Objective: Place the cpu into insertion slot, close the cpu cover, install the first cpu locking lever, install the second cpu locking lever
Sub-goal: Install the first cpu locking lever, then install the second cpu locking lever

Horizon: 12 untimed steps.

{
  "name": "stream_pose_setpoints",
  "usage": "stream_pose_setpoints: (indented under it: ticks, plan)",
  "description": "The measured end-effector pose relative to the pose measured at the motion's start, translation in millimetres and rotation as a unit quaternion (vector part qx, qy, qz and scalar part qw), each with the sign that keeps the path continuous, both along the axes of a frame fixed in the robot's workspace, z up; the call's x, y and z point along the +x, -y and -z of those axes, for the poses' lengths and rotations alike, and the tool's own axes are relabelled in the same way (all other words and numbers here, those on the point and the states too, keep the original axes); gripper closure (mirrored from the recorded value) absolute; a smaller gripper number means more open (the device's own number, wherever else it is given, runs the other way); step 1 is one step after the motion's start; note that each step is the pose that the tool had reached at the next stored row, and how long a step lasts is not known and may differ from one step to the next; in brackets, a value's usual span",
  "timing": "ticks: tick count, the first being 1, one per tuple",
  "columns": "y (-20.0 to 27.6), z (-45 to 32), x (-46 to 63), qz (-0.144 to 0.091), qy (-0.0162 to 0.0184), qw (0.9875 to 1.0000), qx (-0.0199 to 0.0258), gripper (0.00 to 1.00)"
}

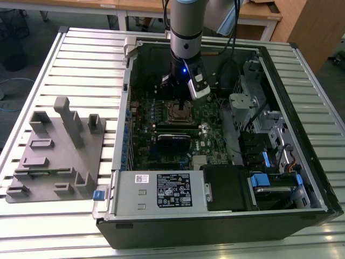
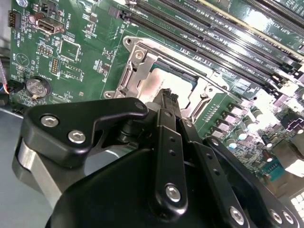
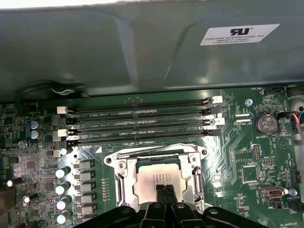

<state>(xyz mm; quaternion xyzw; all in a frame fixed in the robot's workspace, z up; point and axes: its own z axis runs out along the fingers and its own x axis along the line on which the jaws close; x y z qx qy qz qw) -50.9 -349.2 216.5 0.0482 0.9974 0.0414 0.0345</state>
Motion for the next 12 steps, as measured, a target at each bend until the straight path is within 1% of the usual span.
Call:
stream_pose_setpoints:
  ticks: [1,3,12]
  plan:
    - [0.0,0.0,0.0,0.000,0.0000,1.0000,0.0000,0.90]
    - [0.0,0.0,0.0,-0.010,0.0000,1.0000,0.0000,0.90]
    - [0.1,-0.9,-0.1,-0.011,-0.0001,0.9999,-0.0001,0.90]
